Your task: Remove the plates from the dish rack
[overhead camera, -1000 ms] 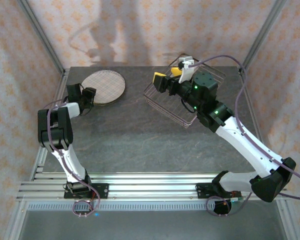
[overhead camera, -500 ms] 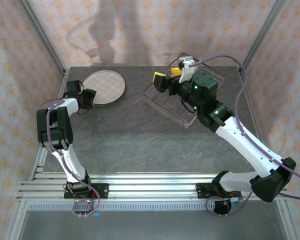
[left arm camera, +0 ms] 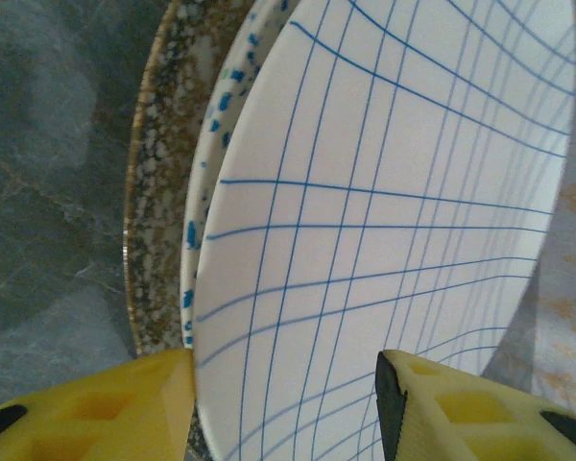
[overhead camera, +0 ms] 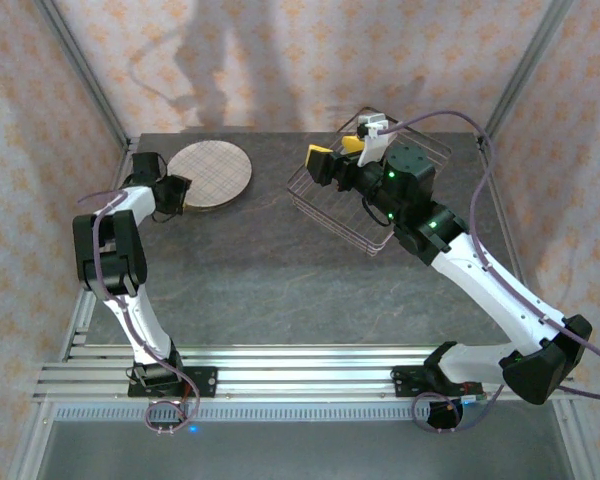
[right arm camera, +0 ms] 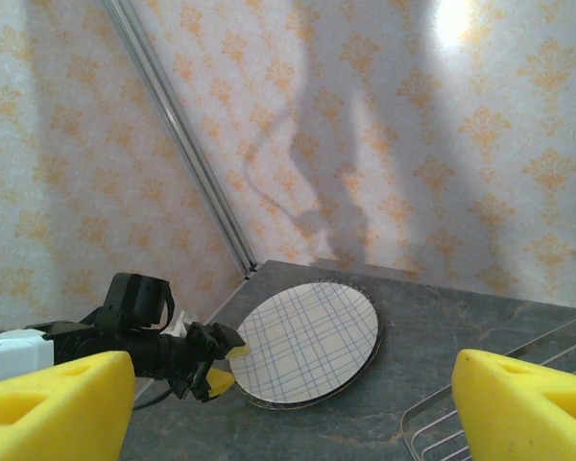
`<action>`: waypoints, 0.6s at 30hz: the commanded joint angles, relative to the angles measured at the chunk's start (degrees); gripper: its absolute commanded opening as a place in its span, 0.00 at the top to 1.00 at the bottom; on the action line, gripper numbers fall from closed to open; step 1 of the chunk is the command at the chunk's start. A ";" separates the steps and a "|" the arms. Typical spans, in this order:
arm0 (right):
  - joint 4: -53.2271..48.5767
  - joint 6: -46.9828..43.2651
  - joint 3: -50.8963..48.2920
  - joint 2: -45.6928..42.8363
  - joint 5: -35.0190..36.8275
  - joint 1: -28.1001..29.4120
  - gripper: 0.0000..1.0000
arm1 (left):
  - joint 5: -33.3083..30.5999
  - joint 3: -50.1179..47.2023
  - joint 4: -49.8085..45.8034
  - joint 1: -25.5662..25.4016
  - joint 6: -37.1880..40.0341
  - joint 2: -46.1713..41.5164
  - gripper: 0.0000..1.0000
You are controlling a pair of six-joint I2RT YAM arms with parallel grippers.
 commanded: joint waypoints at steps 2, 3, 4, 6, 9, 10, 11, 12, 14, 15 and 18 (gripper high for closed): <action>0.08 0.92 1.72 -0.96 1.42 0.52 0.14 | -1.78 3.07 -3.72 0.41 1.99 1.74 0.49; 0.11 0.92 1.70 -0.96 1.40 0.52 0.14 | -1.95 3.34 -4.08 0.47 2.16 1.72 0.49; 0.14 0.92 1.75 -0.84 1.49 0.52 0.14 | -2.13 3.56 -4.38 0.50 2.26 1.81 0.49; 0.08 0.91 1.79 -0.78 1.49 0.52 0.14 | -2.23 3.90 -4.66 0.50 2.35 1.98 0.49; 0.09 1.02 1.70 -0.80 1.59 0.52 0.14 | -2.53 4.01 -5.04 0.54 2.42 1.92 0.49; 0.11 1.07 1.71 -0.78 1.64 0.52 0.14 | -2.86 4.01 -5.22 0.50 2.44 1.72 0.49; 0.10 1.03 1.64 -0.78 1.66 0.52 0.14 | -3.22 4.03 -5.51 0.50 2.59 1.53 0.49; 0.05 1.03 1.69 -0.78 1.78 0.52 0.14 | -3.64 4.08 -5.91 0.53 2.72 1.16 0.49; -0.50 0.86 1.91 -0.69 2.63 0.52 0.14 | -4.71 4.10 -7.04 0.48 2.96 -0.04 0.49; -1.14 0.75 2.20 -0.53 3.52 0.52 0.14 | -5.20 4.10 -7.57 0.44 3.02 -0.74 0.49; -6.85 0.58 5.19 0.78 10.47 0.52 0.14 | -7.20 3.59 -9.28 0.31 2.95 -4.39 0.47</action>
